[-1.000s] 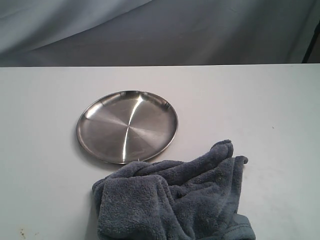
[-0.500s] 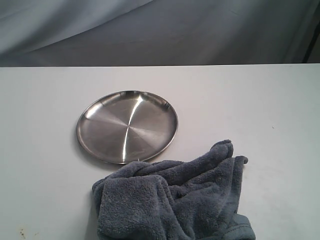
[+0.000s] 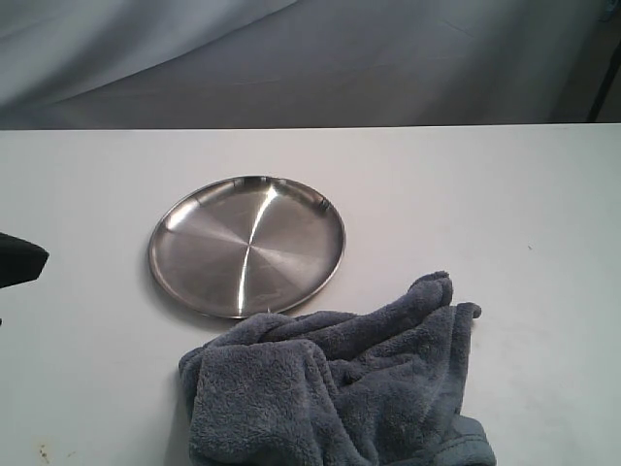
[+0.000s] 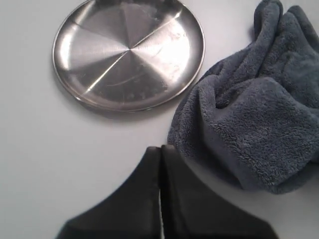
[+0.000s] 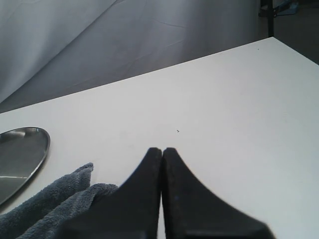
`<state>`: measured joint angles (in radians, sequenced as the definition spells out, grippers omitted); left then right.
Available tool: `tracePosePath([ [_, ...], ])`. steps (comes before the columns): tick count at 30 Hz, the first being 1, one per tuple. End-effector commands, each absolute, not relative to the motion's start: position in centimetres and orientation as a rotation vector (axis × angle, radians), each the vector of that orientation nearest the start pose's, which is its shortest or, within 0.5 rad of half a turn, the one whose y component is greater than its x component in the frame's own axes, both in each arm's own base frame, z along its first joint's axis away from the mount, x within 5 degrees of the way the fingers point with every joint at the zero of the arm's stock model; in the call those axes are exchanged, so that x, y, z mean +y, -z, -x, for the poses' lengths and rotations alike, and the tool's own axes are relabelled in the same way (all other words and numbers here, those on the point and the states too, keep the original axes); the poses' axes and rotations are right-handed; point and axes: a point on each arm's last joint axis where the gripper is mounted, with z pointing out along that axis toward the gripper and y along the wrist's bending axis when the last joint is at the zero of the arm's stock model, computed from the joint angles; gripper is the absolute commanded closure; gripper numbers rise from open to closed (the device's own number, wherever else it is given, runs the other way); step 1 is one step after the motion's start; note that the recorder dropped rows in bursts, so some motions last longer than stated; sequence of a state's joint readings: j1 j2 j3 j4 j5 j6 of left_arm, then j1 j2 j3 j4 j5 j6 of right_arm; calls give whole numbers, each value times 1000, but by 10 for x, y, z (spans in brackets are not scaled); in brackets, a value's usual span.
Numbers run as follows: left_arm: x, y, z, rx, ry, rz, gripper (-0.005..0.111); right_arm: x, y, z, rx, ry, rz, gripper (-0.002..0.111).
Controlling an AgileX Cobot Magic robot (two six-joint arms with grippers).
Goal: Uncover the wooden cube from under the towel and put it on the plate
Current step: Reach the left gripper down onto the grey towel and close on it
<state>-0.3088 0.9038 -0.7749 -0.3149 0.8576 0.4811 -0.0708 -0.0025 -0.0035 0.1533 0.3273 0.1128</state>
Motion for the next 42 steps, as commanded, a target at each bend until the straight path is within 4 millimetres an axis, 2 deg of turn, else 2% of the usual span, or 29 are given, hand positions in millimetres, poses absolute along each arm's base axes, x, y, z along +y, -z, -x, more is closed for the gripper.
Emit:
tracePosePath([
  [1,-90,-323,-156,2307,311,-916,107,0,-184,-54,1792,-165,-250,108],
  [6,-123,-332,-169,2374,363,-1056,107,0,-184,-54,1792,-165,-250,108],
  [8,-142,-331,-180,2409,351,-1130,107,0,-184,-54,1792,-165,-250,108],
  [12,-165,-331,-189,2384,328,-1226,107,0,-184,-54,1792,-165,-250,108],
  [17,-219,-327,-199,2362,337,-1343,107,0,-184,-54,1792,-165,-250,108],
  [22,-257,-317,-193,2301,348,-1498,107,0,-184,-54,1792,-165,-250,108],
  [25,-277,-305,-186,2268,329,-1614,107,0,-184,-54,1792,-165,-250,108],
  [31,-302,-276,-169,2300,247,-1732,106,0,-184,-54,1792,-165,-250,108],
  [37,-310,-257,-158,2410,201,-1773,97,0,-184,-54,1792,-165,-250,108],
  [42,-313,-251,-158,2567,228,-1594,79,0,-184,-54,1792,-165,-250,108],
])
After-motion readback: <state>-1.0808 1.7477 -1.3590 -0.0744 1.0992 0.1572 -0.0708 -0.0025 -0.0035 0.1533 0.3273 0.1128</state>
